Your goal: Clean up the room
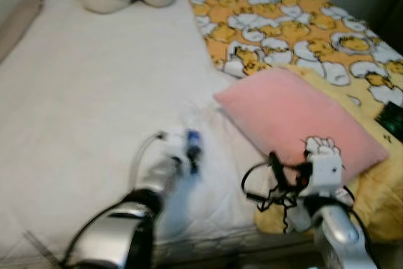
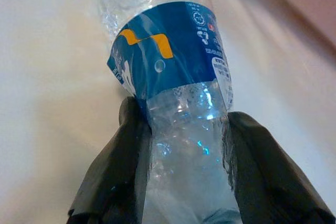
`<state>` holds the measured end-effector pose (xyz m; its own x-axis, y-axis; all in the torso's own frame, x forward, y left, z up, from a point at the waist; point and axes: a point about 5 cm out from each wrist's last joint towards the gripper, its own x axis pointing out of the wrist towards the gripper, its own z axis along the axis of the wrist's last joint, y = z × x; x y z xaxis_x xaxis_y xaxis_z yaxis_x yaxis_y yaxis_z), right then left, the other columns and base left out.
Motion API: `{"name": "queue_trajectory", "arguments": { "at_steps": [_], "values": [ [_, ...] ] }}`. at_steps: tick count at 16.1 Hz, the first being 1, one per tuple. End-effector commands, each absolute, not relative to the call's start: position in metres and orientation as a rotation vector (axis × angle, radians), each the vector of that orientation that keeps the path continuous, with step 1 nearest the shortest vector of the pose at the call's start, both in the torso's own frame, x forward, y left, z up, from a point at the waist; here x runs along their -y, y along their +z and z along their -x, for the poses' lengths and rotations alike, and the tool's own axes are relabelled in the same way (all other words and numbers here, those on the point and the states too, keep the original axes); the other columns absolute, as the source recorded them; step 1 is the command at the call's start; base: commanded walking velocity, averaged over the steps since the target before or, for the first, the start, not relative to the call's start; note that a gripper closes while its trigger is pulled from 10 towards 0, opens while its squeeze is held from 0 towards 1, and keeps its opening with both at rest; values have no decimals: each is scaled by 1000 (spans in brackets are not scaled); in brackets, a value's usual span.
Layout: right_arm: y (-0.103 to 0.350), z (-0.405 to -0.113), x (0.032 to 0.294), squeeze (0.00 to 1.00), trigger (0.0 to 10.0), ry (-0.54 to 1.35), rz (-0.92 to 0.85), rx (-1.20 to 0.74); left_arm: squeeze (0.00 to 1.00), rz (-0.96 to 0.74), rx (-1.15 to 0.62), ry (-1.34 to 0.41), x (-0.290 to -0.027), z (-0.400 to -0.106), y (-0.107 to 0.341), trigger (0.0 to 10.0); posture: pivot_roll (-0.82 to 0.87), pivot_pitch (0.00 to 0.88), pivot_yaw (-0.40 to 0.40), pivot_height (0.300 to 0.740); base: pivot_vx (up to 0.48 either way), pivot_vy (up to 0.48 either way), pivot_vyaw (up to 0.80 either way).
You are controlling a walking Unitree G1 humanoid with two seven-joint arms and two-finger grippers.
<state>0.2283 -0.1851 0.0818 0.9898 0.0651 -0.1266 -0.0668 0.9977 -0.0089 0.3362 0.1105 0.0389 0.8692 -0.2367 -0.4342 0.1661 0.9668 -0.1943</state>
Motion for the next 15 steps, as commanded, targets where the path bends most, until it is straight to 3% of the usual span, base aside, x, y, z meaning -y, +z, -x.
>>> {"name": "queue_trajectory", "arguments": {
  "at_steps": [1,4,6,8,11,15],
  "values": [
    [83,-231,188,0,10000,46,-2,-109,0,160,-308,-198,-120,-351,65,0,-185,0,39,732,0,0,0],
    [96,-235,192,0,10000,35,25,-31,0,33,21,-74,-177,-339,113,0,-138,0,38,732,0,0,0],
    [104,-236,190,0,10000,75,57,10,0,-68,134,-119,-184,-319,133,10000,-119,0,28,732,0,0,0],
    [105,-239,192,0,10000,88,66,19,0,-196,148,-133,-176,-297,126,10000,-112,0,34,732,0,0,0],
    [107,-239,195,0,10000,75,55,33,0,-50,-5,-191,-169,-255,87,10000,-148,0,45,732,0,0,0],
    [99,-232,194,0,10000,71,41,11,0,-59,-12,-311,-148,-264,93,10000,-167,0,34,732,0,0,0]
  ]
}}
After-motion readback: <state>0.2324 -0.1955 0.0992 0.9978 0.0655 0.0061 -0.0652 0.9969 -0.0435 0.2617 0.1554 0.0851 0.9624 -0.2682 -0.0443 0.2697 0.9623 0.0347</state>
